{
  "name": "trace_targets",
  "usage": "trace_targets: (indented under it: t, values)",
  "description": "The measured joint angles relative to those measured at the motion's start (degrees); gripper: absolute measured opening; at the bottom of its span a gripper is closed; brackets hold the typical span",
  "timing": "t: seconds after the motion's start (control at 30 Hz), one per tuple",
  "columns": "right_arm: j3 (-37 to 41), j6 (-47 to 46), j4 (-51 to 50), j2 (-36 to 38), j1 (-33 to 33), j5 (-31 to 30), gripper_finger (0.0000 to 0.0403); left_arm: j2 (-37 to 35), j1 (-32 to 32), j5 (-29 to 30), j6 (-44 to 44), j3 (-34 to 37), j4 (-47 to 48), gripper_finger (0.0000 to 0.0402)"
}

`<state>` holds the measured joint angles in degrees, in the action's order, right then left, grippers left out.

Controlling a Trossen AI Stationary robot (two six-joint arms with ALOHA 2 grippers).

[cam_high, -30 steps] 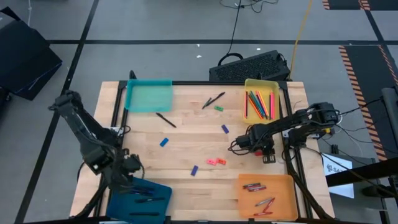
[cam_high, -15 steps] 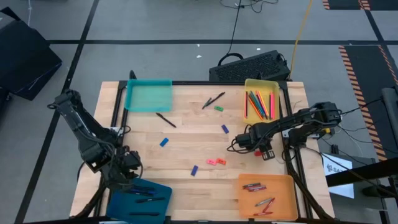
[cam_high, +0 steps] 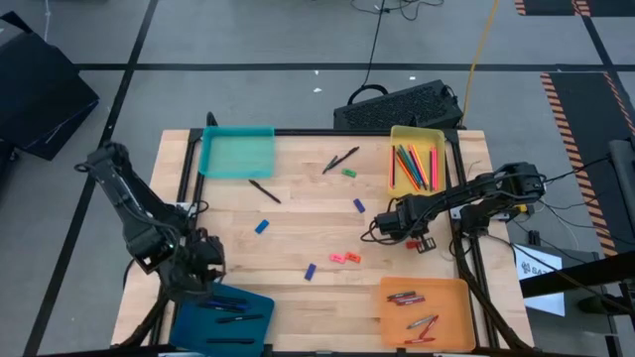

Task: Sort crayons/erasers/pens/pencils in bins
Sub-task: Put the black pen into the blue bin

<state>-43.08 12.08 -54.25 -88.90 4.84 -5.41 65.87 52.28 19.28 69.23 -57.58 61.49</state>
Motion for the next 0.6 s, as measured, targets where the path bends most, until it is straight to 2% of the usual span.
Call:
trace_targets:
  t: [0.2,0.4,0.53,0.6]
  values:
    - [-2.95,-2.67,1.27,-0.27,0.44,1.62,0.0021,-4.87,-2.5,2.71,-1.1,0.0,0.38,0.0141]
    - [-14.29,-7.52,1.86,0.25,1.41,1.5,0.0026,-9.74,-6.41,5.54,-8.0,0.0,0.05,0.0141]
    - [-23.14,-14.58,7.1,0.28,1.69,1.56,0.0024,-11.88,-9.35,9.75,-14.06,-0.02,-3.28,0.0141]
    - [-26.1,-18.61,12.8,0.35,1.73,1.65,0.0026,-12.31,-10.86,12.69,-18.08,-0.02,-6.39,0.0141]
